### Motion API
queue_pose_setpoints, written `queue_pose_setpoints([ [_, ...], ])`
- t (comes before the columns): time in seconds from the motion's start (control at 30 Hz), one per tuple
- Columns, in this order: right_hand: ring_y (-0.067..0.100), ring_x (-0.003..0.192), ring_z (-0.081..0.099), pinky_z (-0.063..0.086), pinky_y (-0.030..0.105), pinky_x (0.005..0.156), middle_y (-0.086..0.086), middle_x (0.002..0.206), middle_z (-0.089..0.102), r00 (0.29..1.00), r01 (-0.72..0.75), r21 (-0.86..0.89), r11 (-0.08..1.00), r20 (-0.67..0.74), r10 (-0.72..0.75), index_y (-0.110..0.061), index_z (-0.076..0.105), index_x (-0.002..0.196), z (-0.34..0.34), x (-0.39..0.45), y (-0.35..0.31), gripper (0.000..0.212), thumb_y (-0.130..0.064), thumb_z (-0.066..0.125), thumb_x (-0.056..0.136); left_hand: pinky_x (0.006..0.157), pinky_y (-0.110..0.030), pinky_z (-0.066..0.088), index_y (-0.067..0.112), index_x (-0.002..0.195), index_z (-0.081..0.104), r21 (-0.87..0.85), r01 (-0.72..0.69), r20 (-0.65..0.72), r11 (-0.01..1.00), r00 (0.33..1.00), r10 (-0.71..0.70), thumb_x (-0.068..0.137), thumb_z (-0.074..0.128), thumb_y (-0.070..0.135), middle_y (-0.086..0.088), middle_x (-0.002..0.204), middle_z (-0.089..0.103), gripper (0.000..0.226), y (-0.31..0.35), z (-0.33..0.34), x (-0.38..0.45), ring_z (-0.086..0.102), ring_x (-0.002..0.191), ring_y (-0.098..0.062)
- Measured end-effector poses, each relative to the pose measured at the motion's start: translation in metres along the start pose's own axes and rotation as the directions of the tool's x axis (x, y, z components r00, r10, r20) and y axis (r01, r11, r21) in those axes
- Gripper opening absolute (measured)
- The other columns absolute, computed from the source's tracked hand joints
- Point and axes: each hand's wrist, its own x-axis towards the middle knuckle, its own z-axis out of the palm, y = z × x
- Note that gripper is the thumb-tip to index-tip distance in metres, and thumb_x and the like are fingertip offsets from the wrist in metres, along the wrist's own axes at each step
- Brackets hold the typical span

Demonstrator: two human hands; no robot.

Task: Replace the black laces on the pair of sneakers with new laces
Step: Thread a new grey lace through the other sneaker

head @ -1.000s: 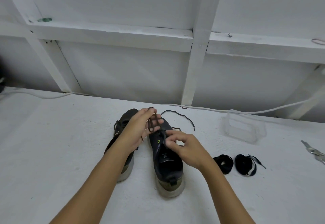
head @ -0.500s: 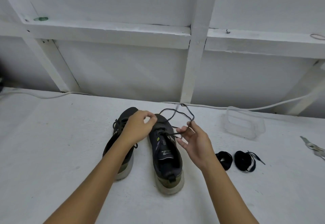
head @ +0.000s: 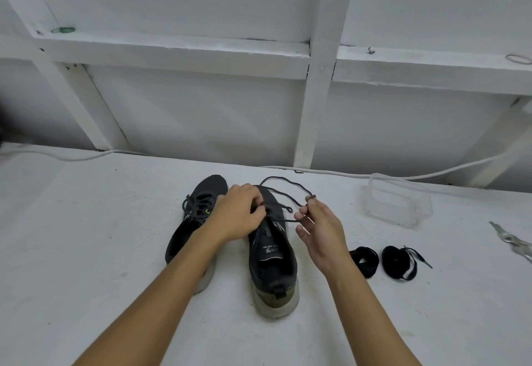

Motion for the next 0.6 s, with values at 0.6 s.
queue_pose_setpoints([
  [0.6, 0.003, 0.058, 0.051, 0.041, 0.019, 0.062, -0.013, 0.059, 0.058, 0.873, 0.459, -0.714, 0.529, 0.474, -0.116, -0.025, 0.067, 0.071, 0.04, -0.002, -0.035, 0.03, -0.04, 0.063, 0.096, 0.075, -0.02, 0.044, 0.03, 0.111, 0.073, -0.539, -0.015, 0.086, 0.842, 0.994, 0.073, 0.103, 0.049, 0.04, 0.025, 0.116, 0.068, 0.027, 0.041, -0.067, 0.009, 0.057, 0.069, 0.013],
])
